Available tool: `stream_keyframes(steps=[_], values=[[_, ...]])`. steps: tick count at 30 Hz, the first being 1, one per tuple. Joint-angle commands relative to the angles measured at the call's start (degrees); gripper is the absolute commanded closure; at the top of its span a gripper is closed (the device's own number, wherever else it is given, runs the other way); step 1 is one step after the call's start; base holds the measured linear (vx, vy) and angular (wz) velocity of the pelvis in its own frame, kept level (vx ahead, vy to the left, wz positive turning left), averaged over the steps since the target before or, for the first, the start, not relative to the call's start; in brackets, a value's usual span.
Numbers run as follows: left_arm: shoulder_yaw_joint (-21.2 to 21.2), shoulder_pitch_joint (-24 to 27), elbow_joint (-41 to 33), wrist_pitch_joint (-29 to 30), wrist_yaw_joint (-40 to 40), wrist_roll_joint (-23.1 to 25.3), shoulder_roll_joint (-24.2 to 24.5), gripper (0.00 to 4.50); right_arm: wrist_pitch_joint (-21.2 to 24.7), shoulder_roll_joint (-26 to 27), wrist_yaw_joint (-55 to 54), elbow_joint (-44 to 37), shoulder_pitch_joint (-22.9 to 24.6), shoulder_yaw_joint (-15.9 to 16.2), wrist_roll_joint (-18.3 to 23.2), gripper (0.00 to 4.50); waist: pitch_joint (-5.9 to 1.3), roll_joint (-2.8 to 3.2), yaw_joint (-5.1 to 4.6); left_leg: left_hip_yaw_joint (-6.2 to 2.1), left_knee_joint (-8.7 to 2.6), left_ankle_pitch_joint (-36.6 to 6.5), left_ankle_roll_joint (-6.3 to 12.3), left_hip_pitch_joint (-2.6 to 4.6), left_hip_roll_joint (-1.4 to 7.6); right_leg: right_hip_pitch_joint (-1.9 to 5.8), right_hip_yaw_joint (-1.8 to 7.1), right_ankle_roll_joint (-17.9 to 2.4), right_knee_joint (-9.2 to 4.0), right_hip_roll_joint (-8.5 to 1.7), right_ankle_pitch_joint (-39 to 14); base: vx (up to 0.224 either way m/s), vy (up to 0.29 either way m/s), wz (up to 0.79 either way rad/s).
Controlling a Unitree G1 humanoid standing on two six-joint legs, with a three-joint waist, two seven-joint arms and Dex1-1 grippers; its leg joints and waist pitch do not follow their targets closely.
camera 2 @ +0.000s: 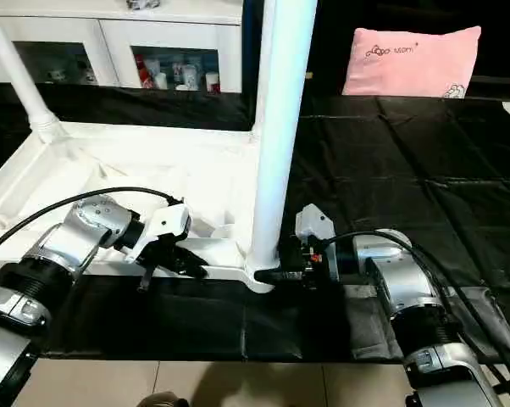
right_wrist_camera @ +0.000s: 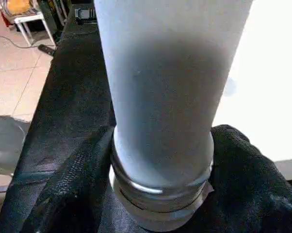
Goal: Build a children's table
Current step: Rotate leg to tighten
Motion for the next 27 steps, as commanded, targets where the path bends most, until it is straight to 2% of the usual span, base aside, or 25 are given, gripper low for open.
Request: stream_keyframes(steps=[1, 2, 4, 5, 6, 7, 8, 9, 10, 11, 12, 13, 14, 15, 17, 19, 20, 21, 24, 27], values=[[-0.4, 0.1, -1.8, 2.0, 1.2, -0.8, -2.0, 4.50, 2.2, 2.4, -4.6, -1.0, 1.3, -0.4, 0.6, 1.78, -4.15, -0.13, -0.38, -0.30, -3.31, -4.8, 4.78, 0.53, 2.54, 3.49, 2.84, -14.7, -3.20, -4.84, -0.9, 0.000, 0.000, 0.00], [0.7, -0.3, -1.0, 3.9, 5.1, -0.9, -3.7, 4.50, 3.7, 4.8, -9.7, -0.6, 1.8, -1.1, 0.1, 1.78, -4.07, -0.33, -0.42, -0.33, -3.39, -5.2, 4.39, 0.54, 2.53, 3.44, 2.80, -14.4, -3.32, -4.82, -1.8, 0.000, 0.000, 0.00], [0.7, -0.3, -1.0, 3.9, 5.1, -0.9, -3.7, 4.50, 3.7, 4.8, -9.7, -0.6, 1.8, -1.1, 0.1, 1.78, -3.91, -0.20, -0.48, -0.38, -3.50, -6.3, 3.55, 0.64, 2.41, 3.31, 2.79, -14.0, -3.65, -4.95, -4.5, 0.000, 0.000, 0.00], [1.9, -0.9, 0.1, 5.2, 9.1, -0.9, -5.3, 4.50, 5.0, 7.1, -14.8, 0.2, 1.9, -1.5, -0.8, 1.78, -3.70, -0.33, -0.84, -0.34, -3.62, -7.5, 2.50, 0.57, 2.24, 3.30, 2.86, -12.8, -4.04, -4.88, -8.2, 0.000, 0.000, 0.00], [2.3, -1.3, 0.7, 5.8, 10.9, -0.8, -6.0, 4.50, 5.4, 8.0, -16.4, 0.6, 1.9, -1.7, -1.0, 1.78, -3.60, -0.19, -0.93, -0.44, -3.75, -8.3, 2.07, 0.65, 2.28, 3.27, 2.80, -12.7, -4.21, -4.97, -9.7, 0.000, 0.000, 0.00], [4.8, -3.2, 3.7, 8.8, 20.1, -0.7, -9.6, 4.50, 7.5, 12.8, -24.9, 2.9, 1.4, -2.6, -2.0, 1.78, -3.46, -0.09, -1.49, -0.46, -3.91, -9.3, 1.23, 0.71, 2.25, 3.11, 2.85, -12.1, -4.46, -4.95, -11.9, 0.000, 0.000, 0.00], [4.8, -3.2, 3.7, 8.8, 20.1, -0.7, -9.6, 4.50, 7.5, 12.8, -24.9, 2.9, 1.4, -2.6, -2.0, 1.78, -3.27, -0.04, -1.86, -0.47, -4.03, -10.5, 0.68, 0.76, 2.17, 2.94, 2.82, -11.9, -4.70, -4.90, -13.7, 0.000, 0.000, 0.00], [4.8, -3.2, 3.7, 8.8, 20.1, -0.7, -9.6, 4.50, 7.5, 12.8, -24.9, 2.9, 1.4, -2.6, -2.0, 1.78, -3.25, -0.33, -2.05, -0.70, -4.11, -12.5, -0.17, 1.05, 1.95, 3.28, 2.75, -10.5, -5.31, -5.19, -18.5, 0.000, 0.000, 0.00], [7.2, -5.1, 6.3, 11.4, 28.3, -1.2, -13.2, 4.50, 9.3, 17.9, -32.8, 5.8, -0.3, -3.4, -2.6, 1.78, -3.02, -0.21, -2.57, -0.66, -4.27, -12.5, -0.57, 1.05, 1.88, 2.94, 2.97, -10.3, -5.30, -5.07, -19.3, 0.000, 0.000, 0.00], [7.2, -5.1, 6.3, 11.4, 28.3, -1.2, -13.2, 4.50, 9.3, 17.9, -32.8, 5.8, -0.3, -3.4, -2.6, 1.78, -2.82, -0.21, -2.77, -0.81, -4.39, -13.7, -0.77, 1.10, 1.81, 2.99, 2.81, -9.9, -5.62, -5.12, -21.4, 0.000, 0.000, 0.00], [9.2, -6.8, 8.6, 12.7, 35.3, -1.7, -16.4, 4.50, 10.9, 22.8, -40.5, 9.8, -3.7, -4.6, -2.4, 1.78, -2.93, -0.33, -3.02, -0.79, -4.38, -14.9, -0.55, 1.51, 1.78, 3.00, 2.87, -9.2, -5.99, -5.15, -23.5, 0.000, 0.000, 0.00], [9.2, -6.8, 8.6, 12.7, 35.3, -1.7, -16.4, 4.50, 10.9, 22.8, -40.5, 9.8, -3.7, -4.6, -2.4, 1.78, -3.00, -0.12, -3.44, -1.03, -4.55, -14.9, -0.89, 1.42, 1.83, 3.06, 2.78, -9.4, -5.90, -5.27, -23.9, 0.000, 0.000, 0.00], [10.1, -7.7, 9.7, 13.1, 39.0, -1.9, -18.1, 4.50, 11.4, 25.3, -44.6, 12.3, -5.9, -5.2, -2.4, 1.78, -3.03, -0.27, -3.51, -1.08, -4.60, -14.6, -0.75, 1.30, 1.77, 3.25, 2.73, -9.0, -6.03, -5.16, -24.0, 0.000, 0.000, 0.00], [10.4, -8.0, 10.0, 13.2, 40.2, -2.0, -18.7, 4.50, 11.4, 26.1, -46.0, 13.2, -6.7, -5.3, -2.5, 1.78, -3.28, -0.27, -3.66, -0.99, -4.50, -13.1, -0.77, 1.32, 1.85, 3.17, 2.96, -9.4, -5.73, -5.22, -21.3, 0.000, 0.000, 0.00], [11.0, -8.7, 10.5, 13.5, 43.1, -1.8, -20.2, 4.50, 11.2, 27.8, -50.3, 15.5, -9.0, -5.8, -3.6, 1.78, -3.29, -0.20, -3.72, -0.76, -4.37, -12.0, -0.10, 1.45, 1.88, 3.04, 3.10, -10.5, -5.56, -5.04, -17.2, 0.000, 0.000, 0.00], [11.6, -9.2, 10.9, 13.5, 45.2, -1.8, -21.3, 4.50, 10.3, 28.7, -52.5, 17.1, -10.7, -6.4, -4.0, 1.78, -3.58, -0.41, -3.82, -0.69, -4.26, -9.5, 0.84, 1.05, 1.79, 3.51, 3.06, -11.6, -4.99, -5.03, -12.5, 0.000, 0.000, 0.00], [11.6, -9.2, 10.9, 13.5, 45.2, -1.8, -21.3, 4.50, 10.3, 28.7, -52.5, 17.1, -10.7, -6.4, -4.0, 1.78, -3.56, -0.33, -3.81, -0.68, -4.28, -8.9, 1.06, 1.06, 1.78, 3.49, 3.04, -11.7, -4.98, -5.00, -11.7, 0.000, 0.000, 0.00], [11.5, -9.4, 10.9, 13.4, 45.5, -1.4, -21.3, 4.50, 10.1, 28.7, -53.0, 17.3, -10.9, -7.0, -3.9, 1.22, -3.64, -0.33, -3.79, -0.62, -4.19, -8.0, 1.56, 0.97, 1.75, 3.66, 3.05, -12.0, -4.84, -5.00, -9.9, 0.000, 0.000, 0.00], [11.2, -9.6, 11.6, 13.3, 45.4, 0.0, -20.9, 4.50, 9.4, 28.4, -53.9, 16.9, -10.4, -8.7, -4.9, 1.01, -3.70, -0.38, -3.71, -0.53, -4.10, -6.5, 2.77, 0.86, 1.76, 3.78, 3.08, -12.7, -4.56, -5.01, -6.5, 0.000, 0.000, 0.00], [11.0, -9.6, 11.9, 13.2, 45.2, 0.3, -20.5, 4.50, 8.7, 27.8, -54.3, 17.2, -10.3, -9.1, -5.1, 0.61, -3.52, -0.34, -4.25, -0.67, -4.31, -7.7, 2.79, 0.70, 1.79, 4.00, 2.93, -12.5, -4.79, -5.10, -8.6, 0.000, 0.000, 0.00]])
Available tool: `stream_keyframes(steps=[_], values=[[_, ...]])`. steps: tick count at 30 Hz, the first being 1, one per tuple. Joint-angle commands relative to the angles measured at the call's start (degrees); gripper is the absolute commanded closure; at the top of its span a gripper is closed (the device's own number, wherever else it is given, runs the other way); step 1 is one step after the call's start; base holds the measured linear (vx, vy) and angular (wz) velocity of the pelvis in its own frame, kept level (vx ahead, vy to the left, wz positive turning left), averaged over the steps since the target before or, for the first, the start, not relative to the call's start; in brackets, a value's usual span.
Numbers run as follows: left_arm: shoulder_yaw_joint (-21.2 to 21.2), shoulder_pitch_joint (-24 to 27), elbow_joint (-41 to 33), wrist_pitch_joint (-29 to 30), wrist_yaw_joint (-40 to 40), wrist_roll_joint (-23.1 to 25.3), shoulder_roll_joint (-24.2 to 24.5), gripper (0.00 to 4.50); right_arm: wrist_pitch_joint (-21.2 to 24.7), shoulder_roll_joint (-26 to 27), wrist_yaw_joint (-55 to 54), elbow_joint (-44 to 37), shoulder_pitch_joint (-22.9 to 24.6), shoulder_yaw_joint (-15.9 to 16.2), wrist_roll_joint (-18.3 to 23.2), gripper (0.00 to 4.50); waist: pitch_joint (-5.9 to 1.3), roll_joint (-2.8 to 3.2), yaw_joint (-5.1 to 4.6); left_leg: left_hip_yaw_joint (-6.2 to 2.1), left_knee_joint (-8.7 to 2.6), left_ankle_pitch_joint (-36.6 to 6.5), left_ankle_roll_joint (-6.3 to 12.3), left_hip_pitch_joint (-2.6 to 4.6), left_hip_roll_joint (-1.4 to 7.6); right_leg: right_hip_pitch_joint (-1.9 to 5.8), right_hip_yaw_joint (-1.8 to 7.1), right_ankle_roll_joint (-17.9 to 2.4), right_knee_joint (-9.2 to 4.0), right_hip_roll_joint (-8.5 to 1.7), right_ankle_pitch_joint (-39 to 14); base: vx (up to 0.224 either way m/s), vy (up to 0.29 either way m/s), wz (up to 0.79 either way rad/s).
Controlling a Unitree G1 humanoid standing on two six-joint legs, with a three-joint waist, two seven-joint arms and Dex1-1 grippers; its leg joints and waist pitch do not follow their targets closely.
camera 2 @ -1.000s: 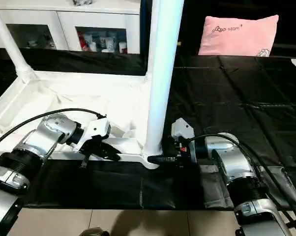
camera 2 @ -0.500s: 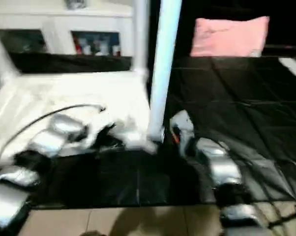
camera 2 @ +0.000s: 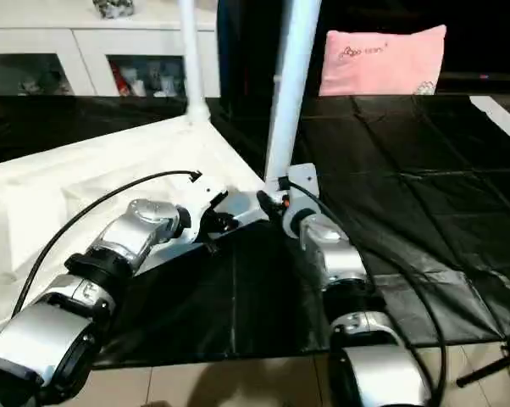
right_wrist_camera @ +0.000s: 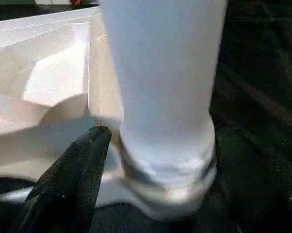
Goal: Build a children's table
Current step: Rotate leg to tighten
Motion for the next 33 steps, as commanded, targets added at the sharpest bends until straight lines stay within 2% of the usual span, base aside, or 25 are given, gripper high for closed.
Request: stream_keyframes(steps=[1, 3, 4, 5, 8, 9, 14, 17, 19, 21, 22, 23, 27, 30, 31, 33], values=[[-0.6, -1.8, -0.7, -2.6, -0.1, -1.1, -2.2, 4.50, 0.6, 3.0, 4.9, 1.0, 2.4, 4.1, 1.2, 0.51, -3.45, -0.01, 0.44, -0.77, -3.92, -8.0, 3.14, -0.21, 1.93, 2.99, 2.77, -12.4, -4.53, -5.11, -9.4, 0.000, 0.000, 0.00], [-1.1, -1.4, -0.7, -3.5, -1.0, -0.7, -1.5, 4.50, -0.2, 1.9, 5.6, 0.5, 3.1, 4.1, 1.1, 0.37, -3.56, -0.18, 0.36, -0.72, -3.83, -7.8, 3.27, -0.18, 1.99, 2.99, 2.86, -12.5, -4.61, -5.18, -9.2, 0.000, 0.000, 0.00], [-2.4, -0.4, -1.1, -5.3, -4.3, -0.1, 0.4, 4.50, -1.7, -1.1, 8.4, -1.5, 5.0, 4.4, 1.1, 0.18, -3.41, -0.19, 0.39, -0.68, -3.87, -8.2, 3.55, -0.10, 1.96, 2.92, 2.81, -12.6, -4.73, -5.01, -9.5, 0.000, 0.000, 0.00], [-2.9, 0.0, -1.4, -6.1, -5.7, 0.1, 1.0, 4.50, -2.1, -2.1, 9.4, -2.2, 5.7, 4.3, 1.0, 0.18, -3.40, -0.13, 0.43, -0.63, -3.85, -8.5, 3.71, -0.08, 2.00, 2.86, 2.88, -12.6, -4.77, -5.08, -9.6, 0.000, 0.000, 0.00], [-4.6, 1.3, -2.8, -6.3, -10.5, 0.4, 2.9, 4.50, -3.6, -4.9, 12.9, -4.4, 7.4, 4.2, 1.0, 0.06, -3.60, -0.13, 0.51, -0.62, -3.73, -7.0, 4.20, -0.22, 2.13, 3.00, 2.99, -13.3, -4.22, -5.09, -5.8, 0.000, 0.000, 0.00], [-5.5, 2.3, -3.7, -7.2, -14.4, 0.6, 4.9, 4.50, -4.5, -8.1, 18.7, -7.5, 9.0, 4.4, 1.9, 0.06, -3.65, -0.13, 0.57, -0.60, -3.66, -6.7, 4.47, -0.17, 2.11, 3.03, 2.94, -13.8, -4.16, -4.99, -4.8, 0.000, 0.000, 0.00], [-7.0, 3.3, -3.9, -10.3, -21.0, 1.4, 8.7, 4.50, -6.4, -15.1, 31.9, -13.4, 11.6, 5.9, 3.6, 0.06, -3.87, -0.26, 1.39, -0.39, -3.22, -5.5, 6.43, -0.40, 2.24, 3.09, 2.94, -14.8, -3.60, -4.83, -0.2, 0.000, 0.000, 0.00], [-8.5, 4.1, -4.7, -13.7, -27.0, 1.2, 11.5, 4.50, -6.0, -19.3, 39.5, -17.1, 13.0, 7.2, 5.4, 0.06, -3.69, -0.23, 2.06, -0.41, -3.27, -6.7, 6.40, -0.45, 2.45, 2.98, 2.78, -14.2, -3.75, -4.87, -2.8, 0.000, 0.000, 0.00], [-9.5, 5.2, -6.8, -16.9, -34.2, -0.4, 14.0, 4.50, -5.1, -22.9, 46.8, -20.9, 14.2, 9.8, 6.5, 0.06, -3.78, -0.31, 2.48, -0.41, -3.27, -6.8, 6.25, -0.37, 2.66, 2.96, 2.82, -14.0, -3.63, -4.95, -3.1, 0.000, 0.000, 0.00], [-9.6, 5.3, -7.3, -17.1, -35.4, -0.7, 14.4, 4.50, -5.3, -23.4, 47.7, -21.4, 14.4, 10.3, 6.5, 0.06, -3.79, -0.26, 2.47, -0.37, -3.27, -6.1, 6.39, -0.47, 2.76, 2.73, 2.82, -14.4, -3.32, -4.89, -1.5, 0.000, 0.000, 0.00], [-9.7, 5.5, -7.7, -17.3, -36.1, -0.9, 14.6, 4.50, -5.5, -23.6, 48.1, -21.7, 14.5, 10.5, 6.5, 0.06, -3.91, -0.16, 2.57, -0.33, -3.18, -5.9, 6.28, -0.29, 2.77, 2.56, 2.79, -14.8, -3.32, -4.92, -1.0, 0.000, 0.000, 0.00], [-9.9, 5.6, -8.5, -16.8, -37.7, -1.4, 15.0, 4.50, -6.1, -23.9, 49.0, -21.8, 14.4, 11.2, 6.0, 0.06, -3.83, -0.33, 2.53, -0.25, -3.17, -5.9, 6.23, -0.34, 2.72, 2.49, 2.78, -15.0, -3.34, -4.91, -1.2, 0.000, 0.000, 0.00], [-11.2, 5.8, -9.7, -18.4, -42.7, -1.4, 16.1, 4.50, -8.3, -24.1, 52.7, -20.8, 13.5, 13.7, 4.1, 0.06, -3.80, -0.39, 2.86, -0.31, -3.24, -6.2, 5.59, -0.36, 2.75, 2.48, 2.75, -14.9, -3.34, -5.00, -2.7, 0.000, 0.000, 0.00], [-11.8, 6.1, -10.6, -18.8, -44.4, -1.7, 16.5, 4.50, -7.9, -23.8, 53.7, -19.9, 12.8, 14.3, 4.5, 0.06, -3.82, -0.39, 3.13, -0.30, -3.23, -6.2, 5.25, -0.37, 2.71, 2.50, 2.80, -14.6, -3.33, -4.99, -2.9, 0.000, 0.000, 0.00], [-12.6, 6.8, -12.5, -18.3, -46.4, -2.1, 16.9, 4.50, -7.5, -23.4, 54.8, -18.8, 11.8, 14.6, 5.4, 0.33, -3.82, -0.34, 3.19, -0.34, -3.27, -6.1, 5.14, -0.43, 2.74, 2.51, 2.78, -14.7, -3.28, -5.10, -3.2, 0.000, 0.000, 0.00], [-12.8, 7.0, -13.2, -18.1, -46.9, -2.3, 17.0, 4.50, -7.5, -23.3, 55.2, -18.5, 11.6, 14.6, 5.7, 0.42, -3.82, -0.20, 3.34, -0.29, -3.26, -6.2, 4.92, -0.29, 2.85, 2.40, 2.82, -14.7, -3.24, -5.02, -3.3, 0.000, 0.000, 0.00]])
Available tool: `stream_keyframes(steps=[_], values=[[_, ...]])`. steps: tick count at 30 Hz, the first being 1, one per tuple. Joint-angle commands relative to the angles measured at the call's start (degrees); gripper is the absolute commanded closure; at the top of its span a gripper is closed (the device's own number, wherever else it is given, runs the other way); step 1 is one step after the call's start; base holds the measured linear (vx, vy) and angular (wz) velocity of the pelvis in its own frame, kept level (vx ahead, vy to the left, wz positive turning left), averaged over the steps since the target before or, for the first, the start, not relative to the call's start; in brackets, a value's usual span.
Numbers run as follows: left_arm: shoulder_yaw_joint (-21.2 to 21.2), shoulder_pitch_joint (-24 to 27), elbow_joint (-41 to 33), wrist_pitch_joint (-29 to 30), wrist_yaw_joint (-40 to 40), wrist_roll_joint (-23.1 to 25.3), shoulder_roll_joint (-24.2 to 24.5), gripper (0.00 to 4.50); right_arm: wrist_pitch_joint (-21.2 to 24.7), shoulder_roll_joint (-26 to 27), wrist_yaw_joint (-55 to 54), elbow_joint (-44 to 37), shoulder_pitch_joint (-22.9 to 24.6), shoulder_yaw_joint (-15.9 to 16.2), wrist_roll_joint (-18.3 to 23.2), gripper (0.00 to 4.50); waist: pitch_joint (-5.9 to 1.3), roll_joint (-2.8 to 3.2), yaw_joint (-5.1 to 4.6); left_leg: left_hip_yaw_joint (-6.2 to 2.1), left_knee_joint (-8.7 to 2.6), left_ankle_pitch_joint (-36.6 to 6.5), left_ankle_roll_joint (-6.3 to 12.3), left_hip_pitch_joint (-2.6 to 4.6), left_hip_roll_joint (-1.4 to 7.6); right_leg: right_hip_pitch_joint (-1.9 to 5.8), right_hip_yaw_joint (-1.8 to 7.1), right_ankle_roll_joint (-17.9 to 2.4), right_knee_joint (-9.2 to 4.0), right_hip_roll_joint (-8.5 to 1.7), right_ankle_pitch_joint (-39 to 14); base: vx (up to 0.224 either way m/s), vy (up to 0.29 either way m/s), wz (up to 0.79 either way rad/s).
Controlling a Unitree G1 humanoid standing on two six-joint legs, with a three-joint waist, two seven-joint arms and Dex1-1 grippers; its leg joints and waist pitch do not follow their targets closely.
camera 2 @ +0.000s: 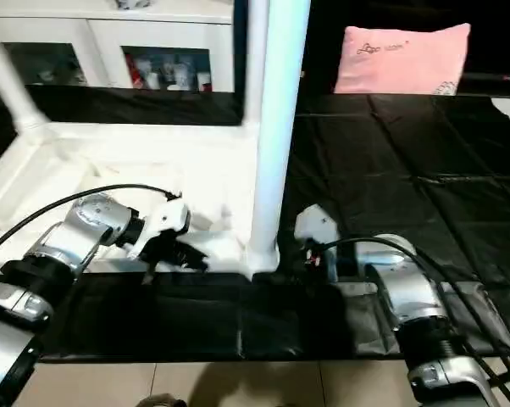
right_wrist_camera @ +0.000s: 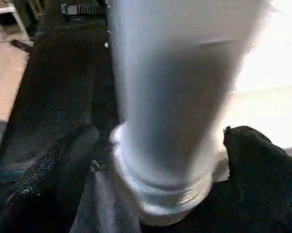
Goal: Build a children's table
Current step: Rotate leg to tighten
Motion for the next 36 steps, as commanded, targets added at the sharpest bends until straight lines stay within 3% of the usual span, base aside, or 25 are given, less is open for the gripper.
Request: stream_keyframes(steps=[1, 2, 3, 7, 8, 12, 14, 22, 27, 29, 31, 36], values=[[-2.5, 0.2, -2.2, 0.0, -3.4, -0.5, -0.5, 4.50, 0.4, 0.1, 1.4, 0.5, -1.1, 0.3, 0.6, 0.44, -3.95, -0.24, -0.14, -0.24, -3.47, -6.2, 4.59, 0.66, 2.69, 3.34, 2.90, -14.7, -3.30, -4.90, -2.8, 0.000, 0.000, 0.00], [-2.6, 0.4, -2.6, 0.1, -3.7, -0.5, -0.5, 4.50, 0.5, 0.0, 1.8, 0.8, -1.3, 0.4, 0.8, 0.44, -3.93, -0.19, -0.08, -0.28, -3.51, -6.1, 4.66, 0.66, 2.72, 3.31, 2.90, -14.7, -3.27, -4.91, -2.6, 0.000, 0.000, 0.00], [-2.7, 0.6, -2.9, 0.1, -3.8, -0.4, -0.5, 4.50, 0.8, -0.1, 2.6, 0.8, -1.4, 0.7, 1.0, 0.75, -3.93, -0.19, -0.03, -0.29, -3.49, -6.0, 4.69, 0.61, 2.70, 3.35, 2.91, -14.6, -3.27, -4.93, -2.5, 0.000, 0.000, 0.00], [-2.9, 0.7, -3.1, -0.1, -4.2, -0.2, -0.5, 4.50, 1.7, -0.7, 5.1, 0.7, -1.5, 1.1, 1.6, 0.93, -4.01, -0.23, 0.13, -0.28, -3.39, -5.7, 4.85, 0.56, 2.57, 3.44, 2.86, -14.6, -3.21, -4.88, -1.9, 0.000, 0.000, 0.00], [-2.9, 0.7, -3.2, -0.1, -4.2, -0.2, -0.5, 4.50, 1.7, -0.7, 5.2, 0.7, -1.5, 1.1, 1.6, 1.18, -4.02, -0.26, 0.19, -0.30, -3.38, -5.6, 4.83, 0.51, 2.56, 3.48, 2.86, -14.5, -3.21, -4.92, -1.9, 0.000, 0.000, 0.00], [-2.9, 1.1, -3.9, 0.4, -4.5, -0.3, -0.3, 4.50, 2.0, -0.8, 6.0, 0.9, -1.5, 1.2, 1.9, 1.32, -4.08, -0.26, 0.27, -0.32, -3.31, -5.2, 4.75, 0.51, 2.55, 3.46, 2.84, -14.4, -3.15, -4.90, -1.9, 0.000, 0.000, 0.00], [-2.9, 1.1, -4.0, 0.6, -4.6, -0.3, -0.2, 4.50, 2.0, -0.8, 6.2, 1.0, -1.5, 1.3, 2.0, 1.65, -4.12, -0.25, 0.27, -0.32, -3.29, -5.1, 4.75, 0.54, 2.54, 3.46, 2.83, -14.4, -3.11, -4.88, -1.8, 0.000, 0.000, 0.00], [-2.6, 1.4, -4.3, 1.3, -4.0, -0.6, -0.3, 4.50, 2.1, -0.4, 6.7, 0.2, -0.3, 1.2, 2.2, 1.81, -4.19, -0.21, 0.31, -0.31, -3.19, -4.7, 5.03, 0.53, 2.50, 3.49, 2.78, -14.7, -3.00, -4.81, -0.8, 0.000, 0.000, 0.00], [0.3, 1.0, -3.4, 5.4, 2.3, -1.9, -3.1, 4.50, 3.8, 1.5, 0.9, 0.3, 1.1, 0.3, 1.4, 1.82, -3.99, -0.26, 0.31, -0.35, -3.29, -5.5, 4.37, 0.51, 2.43, 3.42, 2.75, -14.4, -3.25, -4.80, -3.0, 0.000, 0.000, 0.00], [2.8, 0.6, -2.6, 10.2, 10.5, -2.2, -6.7, 4.50, 6.8, 5.6, -11.1, 3.9, 0.1, -1.5, -0.8, 1.82, -3.78, -0.30, -0.02, -0.36, -3.47, -6.9, 3.25, 0.56, 2.38, 3.31, 2.77, -13.7, -3.63, -4.86, -6.5, 0.000, 0.000, 0.00], [3.9, 0.2, -2.3, 12.8, 14.1, -2.5, -8.5, 4.50, 8.1, 7.7, -15.8, 5.4, -0.4, -2.7, -0.8, 1.82, -3.61, -0.46, -0.81, -0.56, -3.73, -8.9, 1.17, 0.61, 2.11, 3.47, 2.72, -12.2, -4.38, -5.17, -13.2, 0.000, 0.000, 0.00], [8.7, -2.6, 1.3, 18.9, 27.7, -3.5, -14.5, 4.50, 10.6, 14.2, -25.7, 8.7, -2.8, -4.5, -0.5, 1.83, -3.42, -0.42, -1.94, -0.46, -3.63, -9.3, 1.54, 0.72, 1.77, 3.16, 2.86, -11.6, -4.91, -4.83, -14.2, 0.000, 0.000, 0.00]])
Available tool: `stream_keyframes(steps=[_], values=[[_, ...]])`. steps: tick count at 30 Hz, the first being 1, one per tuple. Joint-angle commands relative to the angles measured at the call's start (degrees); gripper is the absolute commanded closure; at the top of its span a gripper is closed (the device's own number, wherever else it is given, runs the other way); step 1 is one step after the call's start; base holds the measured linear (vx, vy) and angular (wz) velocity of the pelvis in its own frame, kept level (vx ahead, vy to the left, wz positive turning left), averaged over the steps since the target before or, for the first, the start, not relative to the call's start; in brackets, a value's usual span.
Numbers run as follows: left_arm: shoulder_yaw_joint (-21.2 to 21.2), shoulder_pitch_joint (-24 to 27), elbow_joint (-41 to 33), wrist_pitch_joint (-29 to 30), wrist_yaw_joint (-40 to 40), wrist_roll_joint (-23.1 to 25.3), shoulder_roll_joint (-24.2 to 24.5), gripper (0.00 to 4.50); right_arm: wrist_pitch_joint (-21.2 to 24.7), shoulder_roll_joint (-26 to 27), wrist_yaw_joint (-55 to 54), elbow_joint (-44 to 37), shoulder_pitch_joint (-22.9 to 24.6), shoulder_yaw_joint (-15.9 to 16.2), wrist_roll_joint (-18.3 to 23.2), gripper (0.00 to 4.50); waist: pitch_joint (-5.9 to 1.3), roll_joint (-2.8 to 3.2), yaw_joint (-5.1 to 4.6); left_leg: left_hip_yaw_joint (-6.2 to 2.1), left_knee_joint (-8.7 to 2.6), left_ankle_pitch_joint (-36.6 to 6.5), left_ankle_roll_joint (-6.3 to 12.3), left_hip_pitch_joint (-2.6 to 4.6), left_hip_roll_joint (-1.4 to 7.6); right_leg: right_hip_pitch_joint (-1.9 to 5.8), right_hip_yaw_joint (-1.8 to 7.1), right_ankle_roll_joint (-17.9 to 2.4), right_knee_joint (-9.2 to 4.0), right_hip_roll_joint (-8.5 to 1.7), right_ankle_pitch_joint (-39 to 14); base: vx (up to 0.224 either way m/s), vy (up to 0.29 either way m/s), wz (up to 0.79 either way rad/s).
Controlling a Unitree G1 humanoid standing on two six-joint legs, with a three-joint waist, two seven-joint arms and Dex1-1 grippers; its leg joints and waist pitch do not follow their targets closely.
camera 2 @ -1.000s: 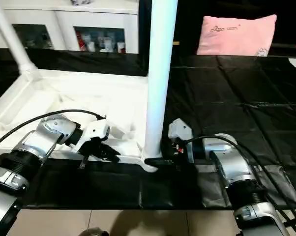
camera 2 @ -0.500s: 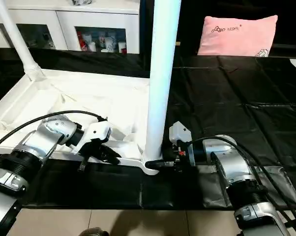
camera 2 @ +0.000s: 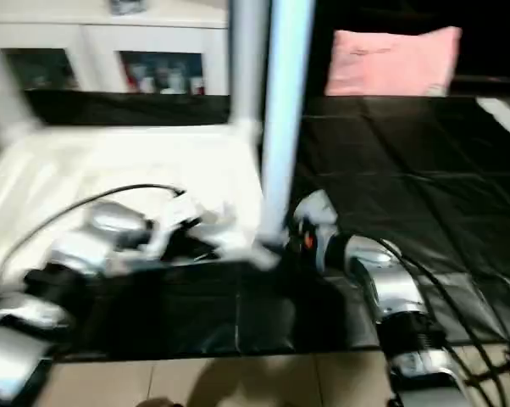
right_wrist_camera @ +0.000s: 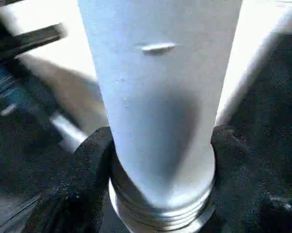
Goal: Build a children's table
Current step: Rotate leg to tighten
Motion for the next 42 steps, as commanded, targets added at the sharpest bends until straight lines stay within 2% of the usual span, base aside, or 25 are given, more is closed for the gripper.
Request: stream_keyframes(steps=[1, 2, 4, 6, 8, 9, 10, 12, 13, 15, 17, 20, 23, 24, 26, 27, 29, 30, 31, 33, 34, 36, 37, 39, 42], values=[[3.3, -3.2, 1.9, 1.6, 9.7, -3.2, -5.1, 4.50, 3.1, 7.4, -4.2, 2.8, -1.3, 3.6, 0.0, 1.83, -3.34, -0.73, -0.10, -0.54, -4.05, -9.5, 1.86, 0.22, 1.76, 2.93, 2.65, -11.0, -5.19, -4.89, -15.5, 0.000, 0.000, 0.00], [3.5, -3.5, 2.2, 1.7, 10.8, -3.1, -5.6, 4.50, 3.2, 8.2, -5.7, 3.4, -1.7, 3.6, -0.4, 1.83, -3.22, -0.47, -0.17, -0.53, -4.11, -10.0, 1.60, 0.42, 1.68, 2.72, 2.67, -10.3, -5.40, -4.91, -17.9, 0.000, 0.000, 0.00], [4.2, -4.5, 3.5, 1.8, 14.7, -2.5, -7.4, 4.50, 3.8, 11.6, -13.2, 6.7, -4.1, 3.2, -2.5, 1.83, -3.23, -0.78, -0.39, -0.68, -4.35, -9.8, 1.18, 0.32, 1.73, 2.85, 2.64, -9.4, -5.53, -4.90, -19.1, 0.000, 0.000, 0.00], [4.4, -5.0, 3.8, 2.1, 16.5, -2.0, -8.4, 4.50, 4.2, 13.2, -18.0, 9.3, -5.6, 2.8, -3.8, 1.83, -3.27, -0.50, -0.66, -0.72, -4.39, -10.7, 0.84, 0.67, 1.78, 2.66, 2.69, -9.5, -5.53, -4.94, -19.4, 0.000, 0.000, 0.00], [4.2, -5.4, 3.8, 2.3, 18.0, -1.2, -9.4, 4.50, 4.0, 14.6, -22.6, 12.4, -7.3, 2.3, -4.9, 1.83, -3.32, -0.41, -0.93, -0.77, -4.51, -10.4, 0.82, 0.54, 1.85, 2.74, 2.74, -9.9, -5.36, -4.92, -17.7, 0.000, 0.000, 0.00], [4.0, -5.5, 3.8, 2.5, 18.2, -1.0, -9.6, 4.50, 3.6, 15.0, -23.3, 13.0, -7.6, 1.9, -4.8, 1.83, -3.31, -0.97, -1.08, -0.69, -4.51, -10.1, 1.19, 0.52, 1.85, 2.76, 2.76, -10.1, -5.27, -4.93, -16.9, 0.000, 0.000, 0.00], [3.9, -5.6, 3.8, 2.7, 18.3, -0.9, -9.7, 4.50, 3.3, 15.4, -23.7, 13.3, -7.8, 1.1, -4.3, 1.83, -3.36, -0.74, -1.06, -0.63, -4.47, -9.6, 1.63, 0.51, 1.84, 2.83, 2.81, -10.3, -5.30, -4.97, -15.8, 0.000, 0.000, 0.00], [3.8, -5.8, 4.1, 2.7, 18.3, -0.7, -9.7, 4.50, 3.4, 15.7, -23.4, 12.8, -7.9, 0.1, -3.7, 1.83, -3.35, -0.80, -1.06, -0.59, -4.50, -9.0, 2.25, 0.49, 1.87, 2.87, 2.83, -10.6, -5.14, -4.88, -13.8, 0.000, 0.000, 0.00], [3.7, -5.8, 4.2, 2.6, 18.1, -0.6, -9.5, 4.50, 3.3, 15.7, -23.0, 12.3, -7.8, -0.4, -3.3, 1.13, -3.31, -0.65, -1.04, -0.61, -4.52, -9.0, 2.47, 0.45, 1.87, 2.94, 2.85, -10.8, -5.09, -4.94, -13.3, 0.000, 0.000, 0.00], [3.6, -5.7, 4.2, 2.6, 17.9, -0.6, -9.2, 4.50, 3.0, 15.4, -22.7, 11.8, -7.6, -0.9, -3.1, 1.13, -3.21, -0.54, -1.09, -0.58, -4.56, -9.8, 2.46, 0.49, 1.86, 2.88, 2.85, -10.8, -5.27, -4.98, -14.4, 0.000, 0.000, 0.00], [3.4, -5.5, 4.4, 2.4, 16.9, -0.6, -8.3, 4.50, 1.9, 14.1, -22.0, 10.5, -6.9, -1.3, -3.2, 0.78, -3.19, -0.50, -1.12, -0.62, -4.62, -10.5, 2.20, 0.51, 1.91, 2.88, 2.86, -10.6, -5.43, -5.02, -15.5, 0.000, 0.000, 0.00], [3.0, -5.4, 4.6, 1.7, 15.9, -0.3, -7.3, 4.50, 0.9, 12.6, -20.6, 8.9, -5.9, -1.4, -3.0, 0.65, -3.20, -0.62, -1.11, -0.65, -4.68, -10.4, 2.30, 0.46, 1.95, 2.95, 2.88, -10.6, -5.38, -4.99, -14.9, 0.000, 0.000, 0.00], [1.0, -4.5, 4.6, 0.3, 12.1, 1.6, -3.9, 4.50, -0.8, 8.4, -14.7, 3.5, -2.2, -2.2, -1.2, 0.38, -3.29, -0.89, -0.95, -0.58, -4.61, -9.7, 3.09, 0.39, 2.01, 3.06, 2.96, -10.6, -5.24, -5.00, -13.2, 0.000, 0.000, 0.00], [0.7, -4.4, 4.6, 0.0, 11.6, 1.8, -3.5, 4.50, -1.0, 7.9, -13.9, 2.9, -1.7, -2.3, -0.9, 0.29, -3.28, -1.00, -0.84, -0.58, -4.67, -9.4, 3.69, 0.28, 2.00, 3.21, 2.96, -10.2, -5.30, -4.96, -12.8, 0.000, 0.000, 0.00], [-0.4, -3.7, 4.6, -1.8, 8.9, 2.5, -1.6, 4.50, -1.8, 5.6, -10.0, 0.4, 0.2, -3.2, 0.5, 0.14, -3.46, -0.88, -0.85, -0.62, -4.49, -7.7, 4.03, -0.06, 1.92, 3.49, 2.95, -10.7, -4.96, -5.10, -10.9, 0.000, 0.000, 0.00], [-1.0, -3.1, 4.4, -3.6, 6.7, 2.7, -0.4, 4.50, -2.4, 3.8, -7.1, -1.2, 1.5, -3.2, 1.2, 0.06, -3.56, -1.01, -0.81, -0.62, -4.31, -6.7, 4.52, -0.21, 1.88, 3.60, 2.95, -10.7, -4.87, -5.00, -9.2, 0.000, 0.000, 0.00], [-2.2, -2.2, 3.8, -5.3, 2.6, 2.9, 1.8, 4.50, -3.3, 0.2, -1.3, -4.0, 3.6, -2.5, 1.9, 0.06, -4.00, -0.87, -0.59, -0.57, -3.94, -4.1, 6.03, -0.21, 2.08, 3.52, 2.92, -12.2, -4.08, -4.87, -2.8, 0.000, 0.000, 0.00], [-2.9, -1.7, 3.5, -6.2, 0.6, 3.2, 2.8, 4.50, -4.2, -1.4, 1.4, -5.0, 4.4, -2.0, 1.9, 0.06, -4.00, -0.87, -0.59, -0.57, -3.94, -4.1, 6.03, -0.21, 2.08, 3.52, 2.92, -12.2, -4.08, -4.87, -2.8, 0.000, 0.000, 0.00], [-3.7, -1.3, 3.2, -8.0, -1.4, 3.4, 3.8, 4.50, -4.7, -2.8, 3.8, -5.8, 5.0, -1.6, 2.0, 0.06, -3.78, -0.94, -0.67, -0.46, -3.87, -4.4, 6.72, -0.46, 1.95, 3.42, 2.73, -13.0, -4.11, -4.77, -2.1, 0.000, 0.000, 0.00], [-4.8, -0.7, 2.6, -10.2, -4.6, 3.3, 5.3, 4.50, -5.0, -5.0, 7.5, -7.1, 5.8, -1.1, 2.5, 0.06, -3.67, -0.89, -0.68, -0.47, -4.00, -5.6, 6.58, -0.36, 2.19, 3.31, 2.72, -13.1, -4.18, -4.86, -4.0, 0.000, 0.000, 0.00], [-5.2, -0.2, 2.0, -12.4, -7.2, 2.8, 6.3, 4.50, -4.8, -6.9, 10.8, -8.1, 6.2, -0.8, 3.1, 0.06, -3.63, -1.05, -0.59, -0.44, -3.97, -6.3, 6.45, -0.25, 2.21, 3.31, 2.65, -13.2, -4.30, -4.78, -5.0, 0.000, 0.000, 0.00], [-5.5, 0.1, 1.5, -14.0, -10.4, 2.0, 7.4, 4.50, -5.0, -9.2, 14.6, -9.1, 6.3, -0.2, 3.6, 0.06, -3.60, -0.91, -0.34, -0.38, -3.99, -6.5, 6.31, -0.13, 2.37, 3.16, 2.68, -13.4, -4.27, -4.79, -5.5, 0.000, 0.000, 0.00], [-5.8, 0.3, 1.1, -15.1, -12.8, 1.4, 8.0, 4.50, -5.8, -10.4, 16.5, -9.5, 6.2, 0.4, 3.4, 0.06, -3.58, -0.86, 0.18, -0.28, -3.93, -6.7, 6.07, -0.01, 2.58, 3.04, 2.71, -13.5, -4.17, -4.86, -5.8, 0.000, 0.000, 0.00], [-6.0, 0.4, 0.6, -15.4, -14.5, 0.9, 8.4, 4.50, -6.5, -11.1, 17.8, -9.7, 6.1, 1.0, 3.1, 0.06, -3.62, -0.87, 0.58, -0.16, -3.93, -6.6, 5.77, 0.19, 2.65, 2.83, 2.79, -13.7, -4.05, -4.86, -5.3, 0.000, 0.000, 0.00], [-6.8, 0.6, -0.4, -16.2, -19.0, 0.1, 9.4, 4.50, -7.6, -12.5, 22.1, -10.6, 5.9, 3.3, 2.8, 0.06, -3.69, -0.86, 1.10, -0.21, -3.88, -6.4, 5.56, -0.01, 2.57, 2.97, 2.72, -13.8, -3.85, -4.92, -5.0, 0.000, 0.000, 0.00]])
